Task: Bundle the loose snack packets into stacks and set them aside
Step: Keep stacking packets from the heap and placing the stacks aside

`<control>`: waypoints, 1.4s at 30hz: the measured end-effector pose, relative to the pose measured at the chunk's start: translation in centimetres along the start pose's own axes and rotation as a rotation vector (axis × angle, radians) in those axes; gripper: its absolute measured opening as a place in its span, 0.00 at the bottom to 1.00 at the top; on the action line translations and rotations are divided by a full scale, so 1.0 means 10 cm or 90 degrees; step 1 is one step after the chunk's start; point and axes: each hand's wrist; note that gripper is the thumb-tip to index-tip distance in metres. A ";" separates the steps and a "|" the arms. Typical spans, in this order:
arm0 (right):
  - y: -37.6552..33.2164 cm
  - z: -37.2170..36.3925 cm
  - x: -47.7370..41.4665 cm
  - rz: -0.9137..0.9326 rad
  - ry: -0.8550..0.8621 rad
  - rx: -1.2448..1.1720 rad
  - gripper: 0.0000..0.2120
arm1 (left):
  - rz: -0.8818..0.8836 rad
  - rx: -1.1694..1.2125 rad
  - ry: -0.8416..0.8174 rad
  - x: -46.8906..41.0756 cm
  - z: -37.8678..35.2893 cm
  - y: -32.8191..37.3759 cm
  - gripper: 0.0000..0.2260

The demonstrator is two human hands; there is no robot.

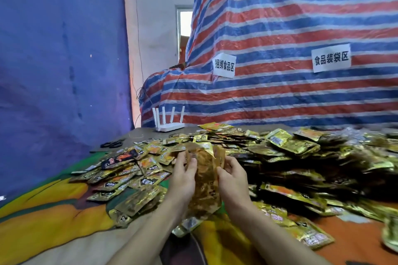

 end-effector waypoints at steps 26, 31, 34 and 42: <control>0.01 -0.11 0.10 -0.083 -0.041 -0.198 0.11 | -0.094 -0.088 -0.224 0.22 -0.03 -0.15 0.08; -0.04 -0.12 0.16 -0.025 -0.010 0.072 0.04 | -0.103 -0.079 -0.106 0.20 -0.06 -0.19 0.19; -0.14 -0.08 0.20 0.037 0.031 0.173 0.04 | -0.135 -0.056 -0.068 0.22 -0.07 -0.20 0.16; -0.46 0.36 0.31 0.096 -0.009 0.419 0.06 | -0.143 -0.180 -0.167 0.23 0.02 -0.22 0.33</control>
Point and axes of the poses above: each hand's wrist, its own x-axis away from the middle knuckle, its own z-axis out of the back of the hand, y = z × x, and after that the axes turned 8 degrees about -y, right-handed
